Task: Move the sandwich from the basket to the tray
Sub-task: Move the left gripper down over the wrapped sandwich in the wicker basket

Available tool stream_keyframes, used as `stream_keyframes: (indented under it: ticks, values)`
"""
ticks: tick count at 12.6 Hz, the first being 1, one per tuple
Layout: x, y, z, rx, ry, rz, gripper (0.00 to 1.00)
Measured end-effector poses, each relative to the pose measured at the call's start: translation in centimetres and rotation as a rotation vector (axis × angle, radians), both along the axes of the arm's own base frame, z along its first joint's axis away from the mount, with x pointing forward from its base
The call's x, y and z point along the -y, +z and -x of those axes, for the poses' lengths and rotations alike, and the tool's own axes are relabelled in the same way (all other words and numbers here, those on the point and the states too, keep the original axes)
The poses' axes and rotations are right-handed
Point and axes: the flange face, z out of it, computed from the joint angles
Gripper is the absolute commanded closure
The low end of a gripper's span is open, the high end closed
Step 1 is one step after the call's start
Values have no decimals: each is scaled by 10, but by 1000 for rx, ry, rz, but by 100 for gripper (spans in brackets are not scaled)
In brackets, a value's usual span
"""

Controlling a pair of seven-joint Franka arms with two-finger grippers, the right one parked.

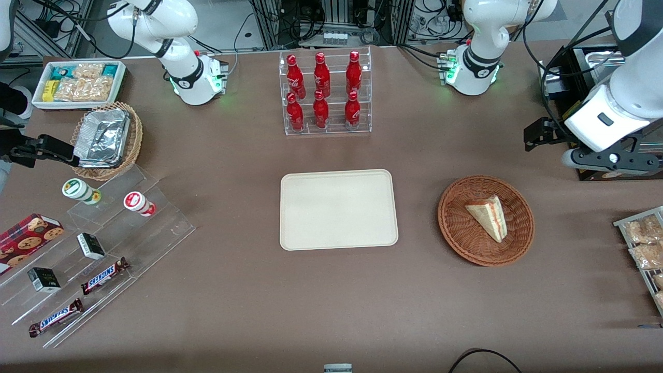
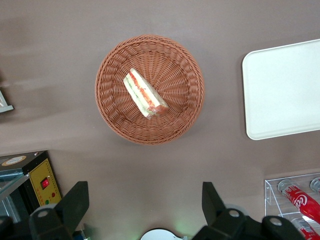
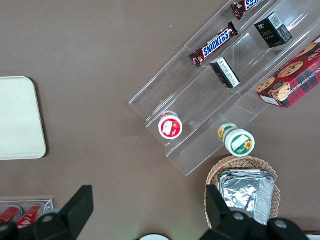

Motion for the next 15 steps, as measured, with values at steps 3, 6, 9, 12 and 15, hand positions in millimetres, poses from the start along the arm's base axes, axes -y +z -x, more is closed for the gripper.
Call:
stream_keyframes:
  ticks: [3,6,9,12,15]
  values:
    - [-8,-2,-2,-2,15,1,0]
    - [-8,-28,-6,-11,15,1,0]
    - [-7,-70,-10,-18,14,1,0]
    - [-6,-124,-11,3,14,4,0]
    - [-6,-184,-4,43,14,11,0]
